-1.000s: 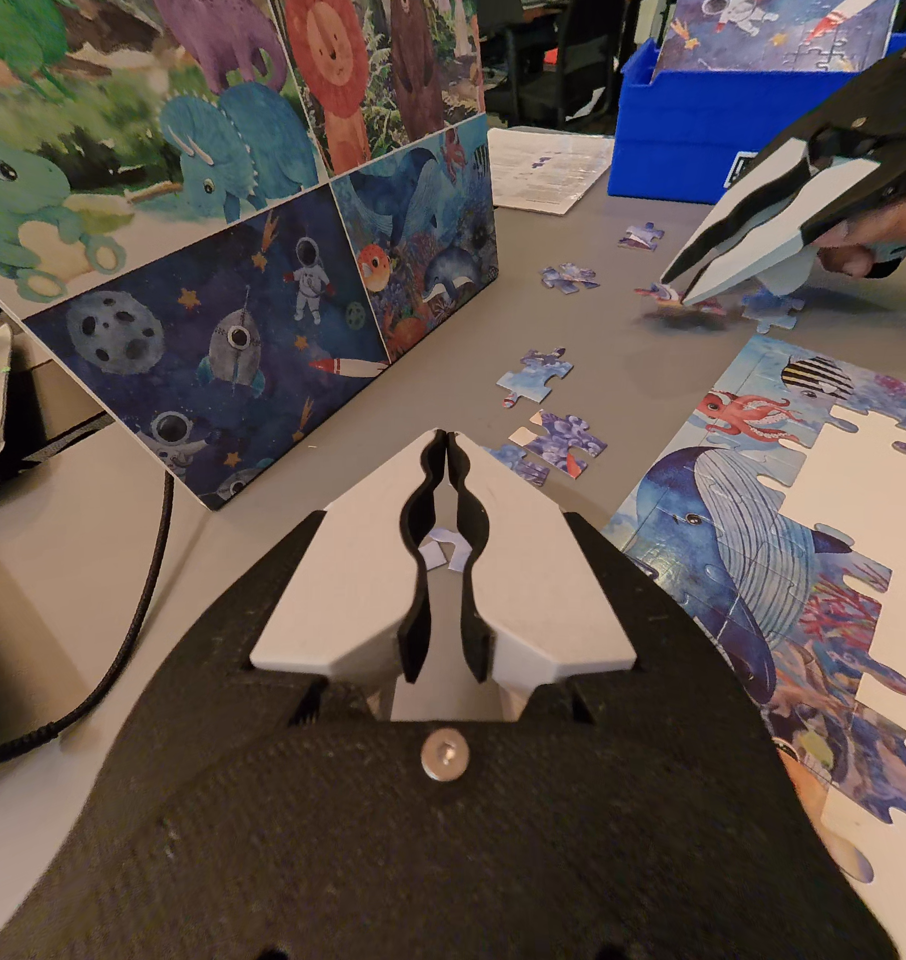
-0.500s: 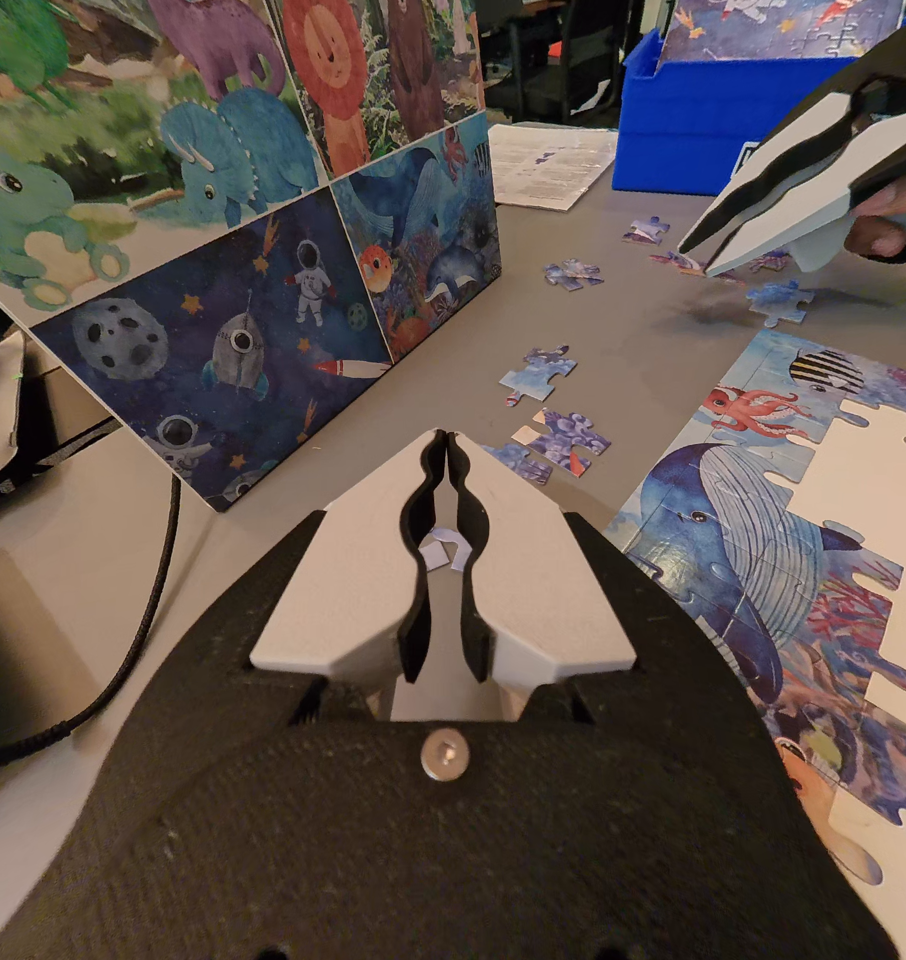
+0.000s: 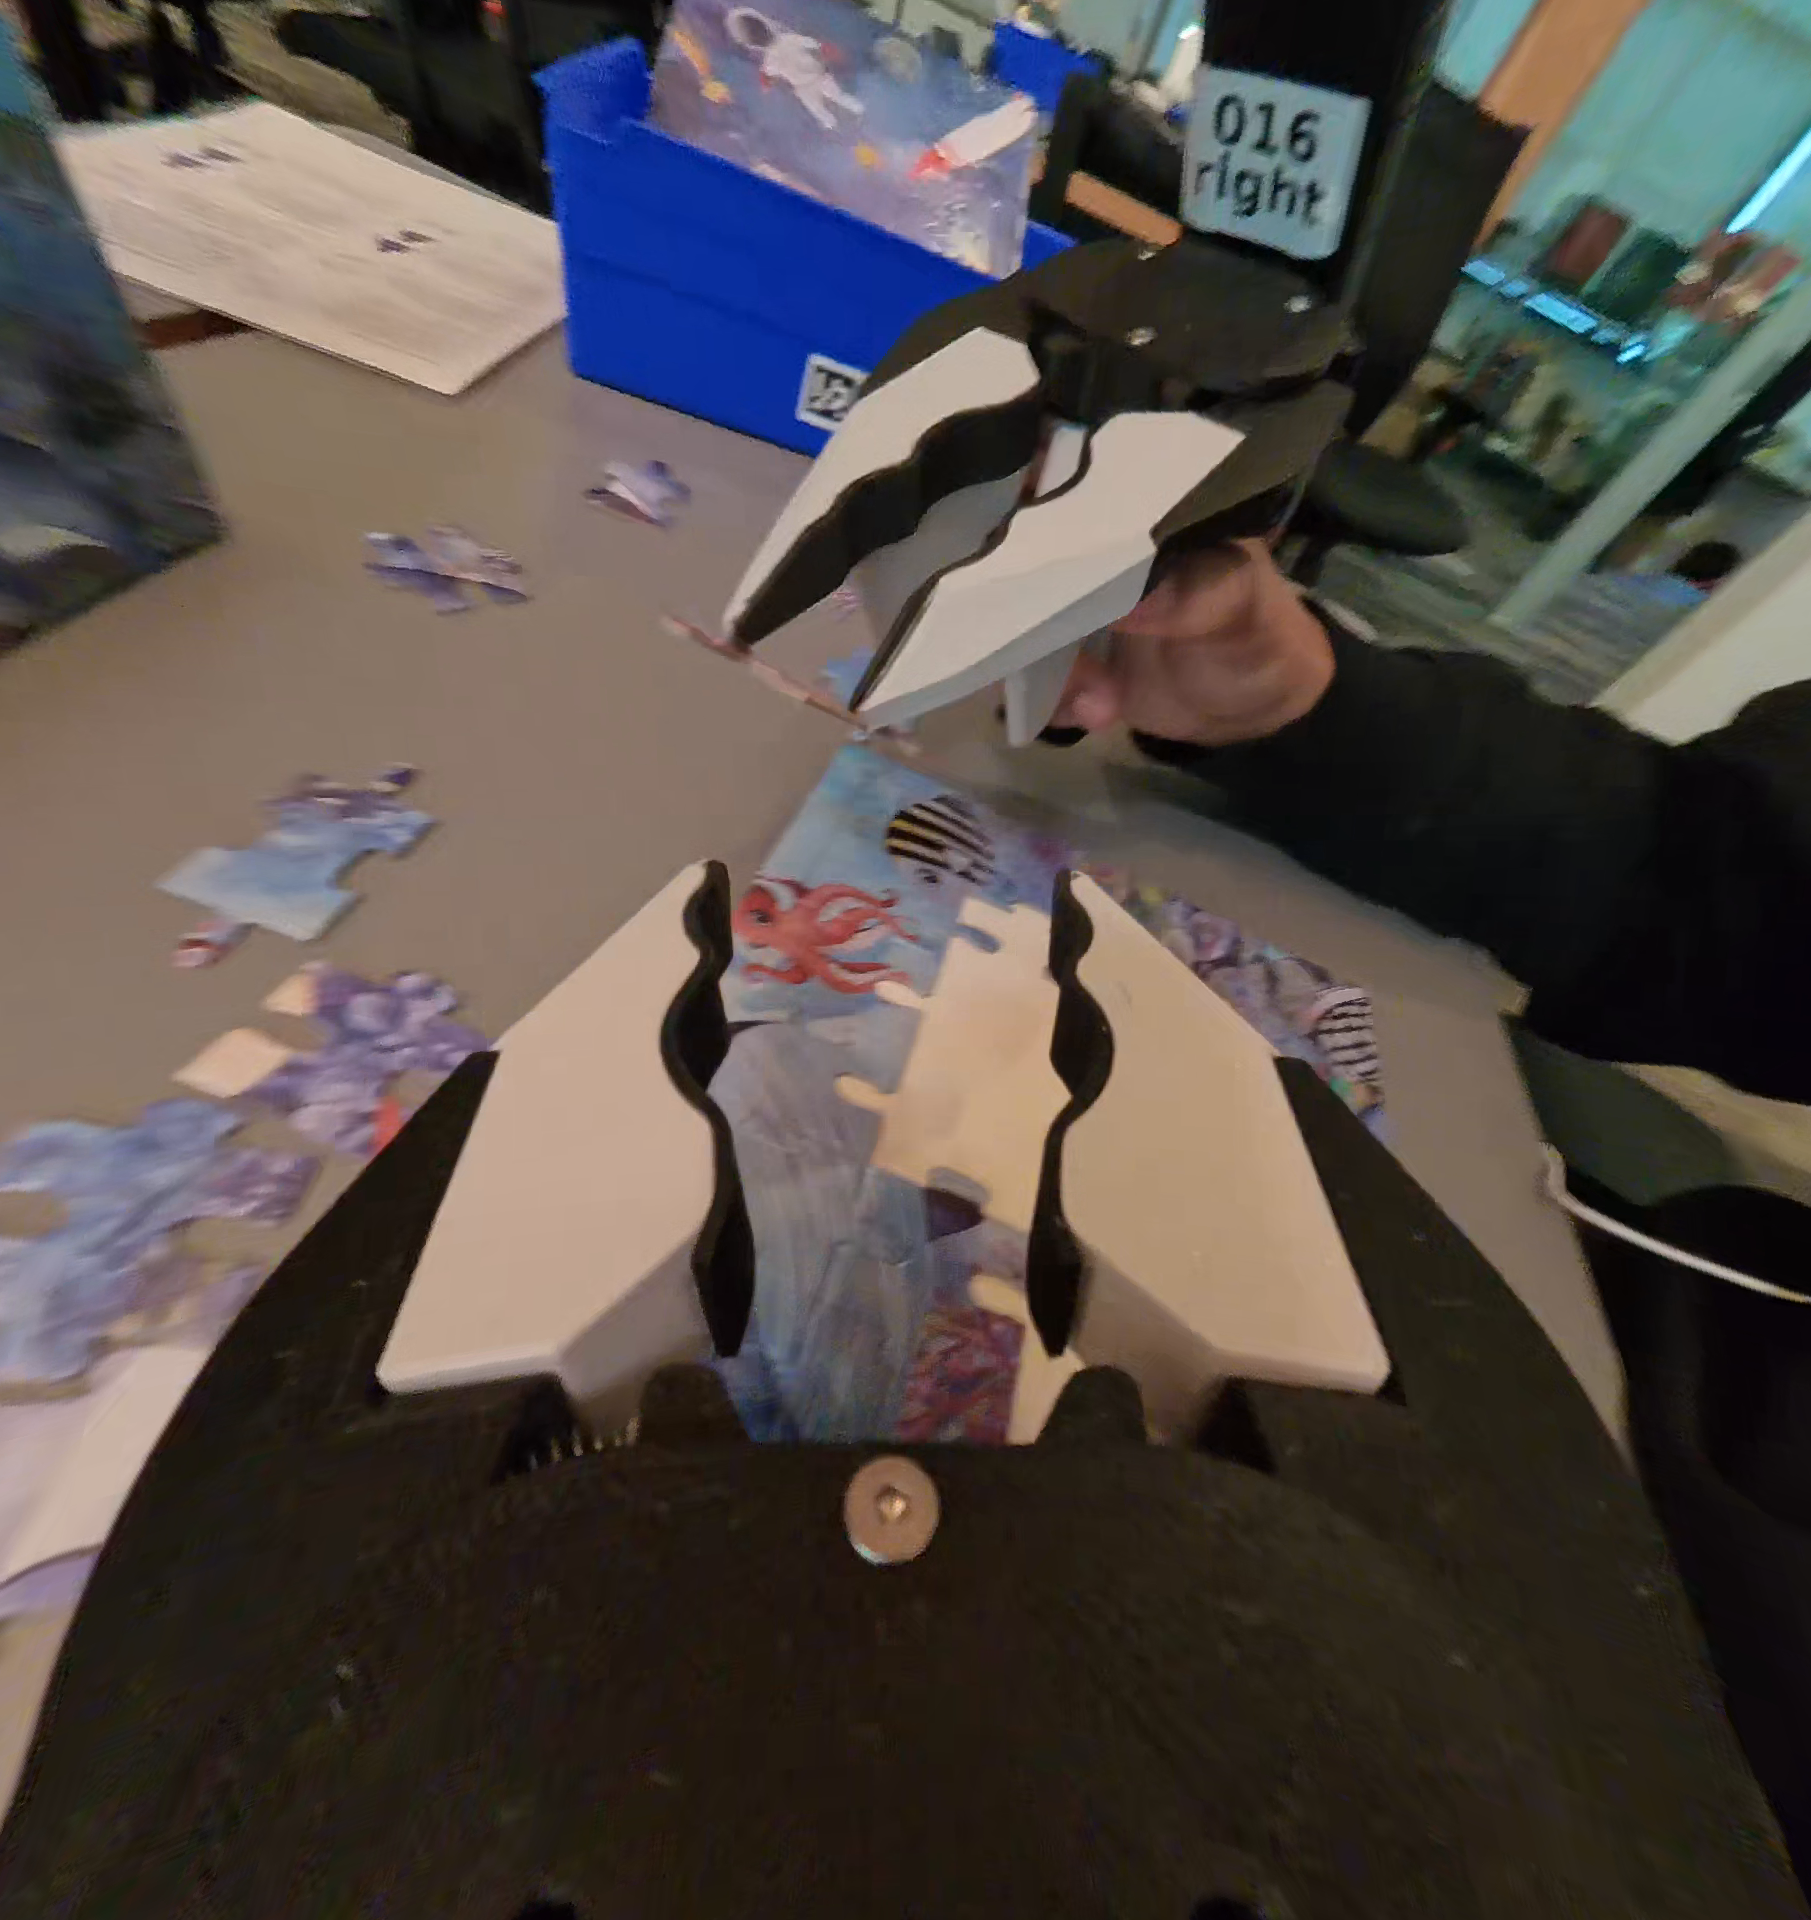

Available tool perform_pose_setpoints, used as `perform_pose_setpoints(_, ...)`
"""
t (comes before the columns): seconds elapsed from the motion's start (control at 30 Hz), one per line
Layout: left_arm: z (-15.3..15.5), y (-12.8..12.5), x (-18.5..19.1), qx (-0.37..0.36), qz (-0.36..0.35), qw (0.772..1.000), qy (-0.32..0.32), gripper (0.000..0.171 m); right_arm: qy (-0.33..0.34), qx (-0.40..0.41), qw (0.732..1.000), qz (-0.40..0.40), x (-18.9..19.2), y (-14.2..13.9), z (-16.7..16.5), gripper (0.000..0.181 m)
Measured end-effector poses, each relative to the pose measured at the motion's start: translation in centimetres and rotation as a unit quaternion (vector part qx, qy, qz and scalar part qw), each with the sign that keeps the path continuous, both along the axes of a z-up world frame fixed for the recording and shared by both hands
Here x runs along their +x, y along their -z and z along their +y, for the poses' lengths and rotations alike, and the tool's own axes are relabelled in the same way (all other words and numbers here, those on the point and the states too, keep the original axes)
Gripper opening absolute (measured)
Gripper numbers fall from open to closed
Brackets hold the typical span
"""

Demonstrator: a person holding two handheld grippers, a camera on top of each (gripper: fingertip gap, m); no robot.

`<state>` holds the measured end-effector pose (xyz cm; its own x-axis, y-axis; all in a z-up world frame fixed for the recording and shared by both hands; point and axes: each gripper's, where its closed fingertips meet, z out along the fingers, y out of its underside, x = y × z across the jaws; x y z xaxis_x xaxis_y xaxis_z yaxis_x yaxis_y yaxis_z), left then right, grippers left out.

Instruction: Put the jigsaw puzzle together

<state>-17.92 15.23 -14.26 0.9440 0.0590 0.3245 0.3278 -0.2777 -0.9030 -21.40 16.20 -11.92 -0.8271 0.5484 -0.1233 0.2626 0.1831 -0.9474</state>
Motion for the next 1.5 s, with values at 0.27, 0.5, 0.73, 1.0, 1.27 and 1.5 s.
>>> perform_pose_setpoints(0.27, 0.2, -2.2, 1.6, 0.095, -0.112, 0.988, 0.056, 0.045, -0.029, -0.014, 0.999, 0.0, 1.1, 0.0, -1.9, 0.025)
perform_pose_setpoints(0.5, -0.4, -3.2, 0.9, 0.141, -0.183, 0.971, 0.061, 0.038, -0.021, 0.046, 0.996, 0.071, 1.4, -0.2, -2.2, 0.025)
perform_pose_setpoints(0.73, -0.8, -3.3, 0.5, 0.161, -0.221, 0.959, 0.069, 0.019, -0.021, 0.086, 0.987, 0.131, 1.9, -0.6, -2.7, 0.025)
perform_pose_setpoints(1.0, -1.5, -4.5, 0.0, 0.2, -0.242, 0.946, 0.074, 0.004, -0.027, 0.093, 0.985, 0.146, 2.0, -0.7, -2.7, 0.024)
perform_pose_setpoints(1.27, -1.8, -3.9, -0.5, 0.18, -0.222, 0.956, 0.06, 0.0, -0.038, 0.098, 0.983, 0.15, 2.3, -0.7, -2.7, 0.023)
perform_pose_setpoints(1.5, -2.0, -4.0, -0.8, 0.181, -0.219, 0.957, 0.055, 0.0, -0.042, 0.097, 0.981, 0.162, 2.5, -1.2, -2.3, 0.026)
